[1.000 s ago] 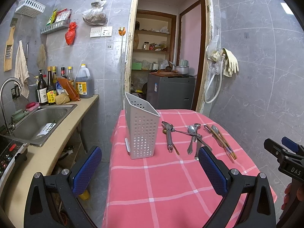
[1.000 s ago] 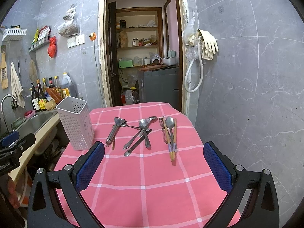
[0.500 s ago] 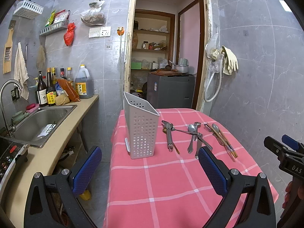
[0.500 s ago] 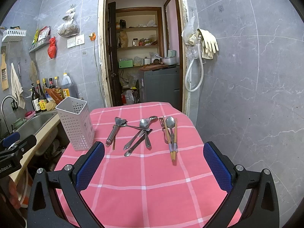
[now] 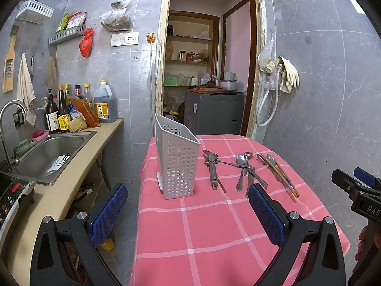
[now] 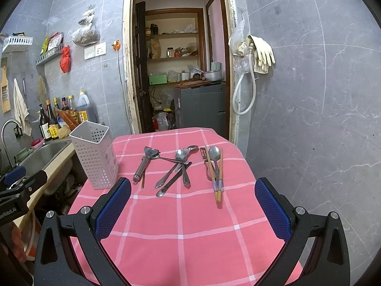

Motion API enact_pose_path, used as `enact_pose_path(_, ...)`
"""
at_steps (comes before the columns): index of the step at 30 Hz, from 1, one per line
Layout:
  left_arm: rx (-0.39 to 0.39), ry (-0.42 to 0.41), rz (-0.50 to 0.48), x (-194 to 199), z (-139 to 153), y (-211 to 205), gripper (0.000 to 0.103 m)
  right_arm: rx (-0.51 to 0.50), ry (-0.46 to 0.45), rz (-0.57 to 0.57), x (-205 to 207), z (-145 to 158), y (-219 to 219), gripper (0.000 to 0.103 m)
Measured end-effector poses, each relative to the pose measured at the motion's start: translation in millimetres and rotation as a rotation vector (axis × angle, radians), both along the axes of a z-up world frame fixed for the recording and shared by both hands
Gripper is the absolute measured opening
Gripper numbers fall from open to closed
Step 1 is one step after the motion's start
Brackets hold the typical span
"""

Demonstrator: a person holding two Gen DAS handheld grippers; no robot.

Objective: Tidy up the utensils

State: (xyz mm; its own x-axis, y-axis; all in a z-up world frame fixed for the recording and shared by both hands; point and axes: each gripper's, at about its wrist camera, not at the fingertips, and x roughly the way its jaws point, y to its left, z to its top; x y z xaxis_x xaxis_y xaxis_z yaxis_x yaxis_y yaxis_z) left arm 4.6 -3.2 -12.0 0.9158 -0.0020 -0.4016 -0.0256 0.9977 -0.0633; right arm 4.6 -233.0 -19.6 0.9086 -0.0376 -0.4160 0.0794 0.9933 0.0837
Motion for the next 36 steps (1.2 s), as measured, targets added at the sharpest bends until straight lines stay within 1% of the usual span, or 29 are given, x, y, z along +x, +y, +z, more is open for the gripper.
enact_pose_path(8,0.001,0.0,0.001,0.1,0.1,0.1,0.102,-0.002,-0.004,0.002,0.5,0.6,0.7,0.102)
enact_pose_path(11,0.0,-0.002,0.004,1.3,0.5,0.2,0.102,-0.017,-0.014,0.014,5.7,3.6,1.8,0.102)
enact_pose_path(16,-0.001,-0.025,-0.002,8.1,4.9,-3.4,0.102,-0.036,-0.042,0.045,18.1,17.5,-0.1,0.102)
enact_pose_path(19,-0.004,-0.043,-0.01,21.5,14.3,-7.9,0.102,-0.031,-0.054,0.052,29.2,26.2,-6.6,0.102)
enact_pose_path(28,-0.002,-0.105,-0.042,63.2,37.1,-38.7,0.102,-0.035,-0.069,0.078,78.1,43.7,-33.7,0.102)
enact_pose_path(33,-0.001,-0.102,-0.074,92.8,35.4,-60.3,0.102,-0.031,-0.048,0.12,119.0,42.5,-59.1,0.102)
enact_pose_path(36,0.005,-0.088,-0.096,115.1,32.0,-74.4,0.102,-0.037,-0.015,0.153,146.9,35.6,-73.7,0.102)
